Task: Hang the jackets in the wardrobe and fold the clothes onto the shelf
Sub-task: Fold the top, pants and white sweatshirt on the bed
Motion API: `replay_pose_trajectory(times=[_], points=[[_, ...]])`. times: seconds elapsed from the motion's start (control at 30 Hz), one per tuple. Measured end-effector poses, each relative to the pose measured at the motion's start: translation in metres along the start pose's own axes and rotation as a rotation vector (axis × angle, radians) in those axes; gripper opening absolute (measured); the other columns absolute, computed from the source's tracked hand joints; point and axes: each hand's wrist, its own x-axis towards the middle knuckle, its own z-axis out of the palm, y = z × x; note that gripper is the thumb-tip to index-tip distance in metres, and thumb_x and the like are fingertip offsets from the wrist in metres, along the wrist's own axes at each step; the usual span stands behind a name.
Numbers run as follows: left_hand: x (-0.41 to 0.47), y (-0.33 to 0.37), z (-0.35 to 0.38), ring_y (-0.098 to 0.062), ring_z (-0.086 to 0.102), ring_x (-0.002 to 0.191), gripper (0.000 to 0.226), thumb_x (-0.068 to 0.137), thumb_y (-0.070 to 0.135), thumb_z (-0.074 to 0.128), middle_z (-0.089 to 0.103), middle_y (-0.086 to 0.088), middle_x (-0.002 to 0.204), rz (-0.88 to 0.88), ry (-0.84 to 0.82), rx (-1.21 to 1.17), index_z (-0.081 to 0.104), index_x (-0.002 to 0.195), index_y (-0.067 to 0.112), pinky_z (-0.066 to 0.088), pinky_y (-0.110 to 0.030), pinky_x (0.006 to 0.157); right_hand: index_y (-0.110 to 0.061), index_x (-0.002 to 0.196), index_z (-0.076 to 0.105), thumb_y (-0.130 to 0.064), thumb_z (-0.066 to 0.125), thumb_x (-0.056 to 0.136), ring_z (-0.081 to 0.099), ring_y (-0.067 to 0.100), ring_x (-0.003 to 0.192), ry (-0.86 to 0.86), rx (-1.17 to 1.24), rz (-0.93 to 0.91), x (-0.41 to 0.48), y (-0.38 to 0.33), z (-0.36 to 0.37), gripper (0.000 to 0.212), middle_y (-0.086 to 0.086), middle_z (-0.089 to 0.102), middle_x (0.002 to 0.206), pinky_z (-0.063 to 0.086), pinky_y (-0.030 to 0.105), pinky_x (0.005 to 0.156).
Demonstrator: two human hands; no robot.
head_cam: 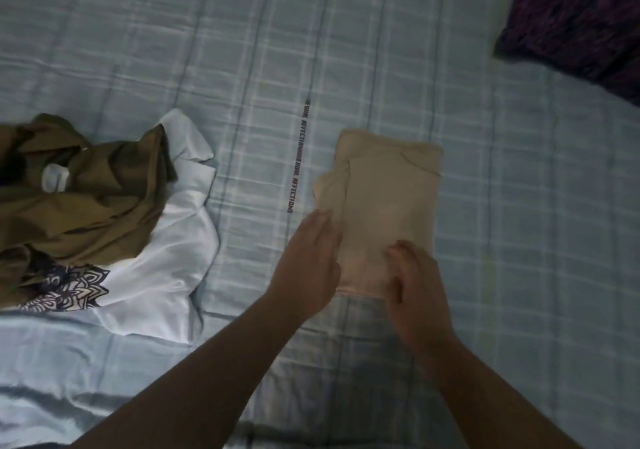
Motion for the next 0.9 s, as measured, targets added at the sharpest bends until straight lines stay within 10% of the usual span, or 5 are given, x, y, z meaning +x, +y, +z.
replay_pose_trajectory(times=[0.43, 0.9], points=[[0.011, -0.004, 0.039, -0.042, 0.008, 0.151, 0.117, 0.076, 0.071, 0.061, 0.012, -0.025, 0.163, 0.288, -0.420, 0.587, 0.011, 0.157, 0.003, 0.008, -0.056, 0.122, 0.002, 0.154, 0.019, -0.058, 0.060, 0.079, 0.012, 0.039, 0.149, -0.388, -0.594, -0.377, 0.008, 0.042, -0.010, 0.104, 0.026, 0.016, 0.160, 0.015, 0.052, 0.121], [0.021, 0.007, 0.037, -0.041, -0.012, 0.151, 0.098, 0.087, 0.021, 0.055, -0.012, -0.021, 0.164, 0.172, -0.587, 0.697, -0.013, 0.157, 0.012, 0.001, -0.053, 0.123, 0.001, 0.155, 0.012, -0.014, 0.050, 0.080, 0.010, 0.038, 0.150, -0.476, -0.568, -0.345, 0.022, 0.049, -0.015, 0.085, 0.025, 0.013, 0.161, 0.009, 0.045, 0.123]])
